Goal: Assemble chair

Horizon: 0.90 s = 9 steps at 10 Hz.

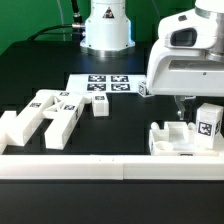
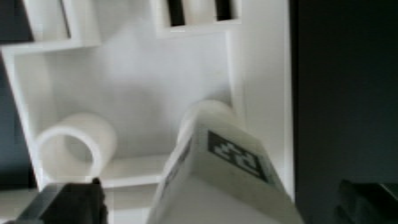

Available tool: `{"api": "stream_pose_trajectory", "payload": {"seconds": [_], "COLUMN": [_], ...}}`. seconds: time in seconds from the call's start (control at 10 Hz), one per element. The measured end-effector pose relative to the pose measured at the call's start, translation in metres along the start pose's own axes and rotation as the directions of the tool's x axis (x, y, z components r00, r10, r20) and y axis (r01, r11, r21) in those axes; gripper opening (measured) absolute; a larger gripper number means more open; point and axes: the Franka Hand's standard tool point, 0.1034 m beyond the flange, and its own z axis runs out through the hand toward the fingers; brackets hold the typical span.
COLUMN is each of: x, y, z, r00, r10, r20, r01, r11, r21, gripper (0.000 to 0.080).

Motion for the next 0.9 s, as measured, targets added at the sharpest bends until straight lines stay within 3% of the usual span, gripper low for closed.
{"api": "stream_pose_trajectory", "payload": {"seconds": [0.3,0.6,0.8,0.9], "x": [0.0000,0.0053,0.0066,0.0064], "y": [-0.0006,0.0020,0.0046,0.0044], "z": [-0.0001,-0.0016,-0.0024,-0.0020], "r00": [0.979,0.888,0.798,0.799], "r10": [-0.204,-0.460,-0.603,-0.601], "r20": [-0.001,-0.014,-0.003,-0.003], "r01": [0.204,0.459,0.602,0.600], "r11": [0.979,0.887,0.797,0.798], "r21": [-0.016,-0.048,-0.059,-0.059], "gripper": [0.0649,0.0649,0.0649,0.0649]}}
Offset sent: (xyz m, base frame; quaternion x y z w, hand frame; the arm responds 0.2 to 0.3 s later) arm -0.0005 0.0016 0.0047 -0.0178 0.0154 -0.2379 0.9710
